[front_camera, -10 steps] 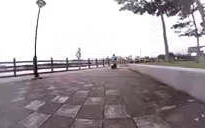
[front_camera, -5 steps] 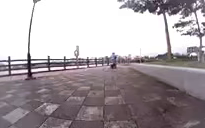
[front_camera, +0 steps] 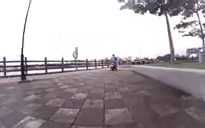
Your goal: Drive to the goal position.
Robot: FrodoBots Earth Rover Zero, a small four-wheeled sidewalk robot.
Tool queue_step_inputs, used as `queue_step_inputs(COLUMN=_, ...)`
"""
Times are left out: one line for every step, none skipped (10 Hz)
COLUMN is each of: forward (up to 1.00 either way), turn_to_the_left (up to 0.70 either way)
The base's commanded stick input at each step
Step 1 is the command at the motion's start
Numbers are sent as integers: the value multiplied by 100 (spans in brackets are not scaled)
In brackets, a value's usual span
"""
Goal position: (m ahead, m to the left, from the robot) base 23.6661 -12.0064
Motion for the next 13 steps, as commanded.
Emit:
queue_step_inputs(forward=100, turn_to_the_left=0)
queue_step_inputs(forward=100, turn_to_the_left=0)
queue_step_inputs(forward=100, turn_to_the_left=0)
queue_step_inputs(forward=100, turn_to_the_left=0)
queue_step_inputs(forward=100, turn_to_the_left=0)
queue_step_inputs(forward=100, turn_to_the_left=0)
queue_step_inputs(forward=100, turn_to_the_left=0)
queue_step_inputs(forward=100, turn_to_the_left=0)
queue_step_inputs(forward=100, turn_to_the_left=0)
queue_step_inputs(forward=100, turn_to_the_left=0)
queue_step_inputs(forward=100, turn_to_the_left=0)
queue_step_inputs(forward=100, turn_to_the_left=0)
queue_step_inputs(forward=100, turn_to_the_left=0)
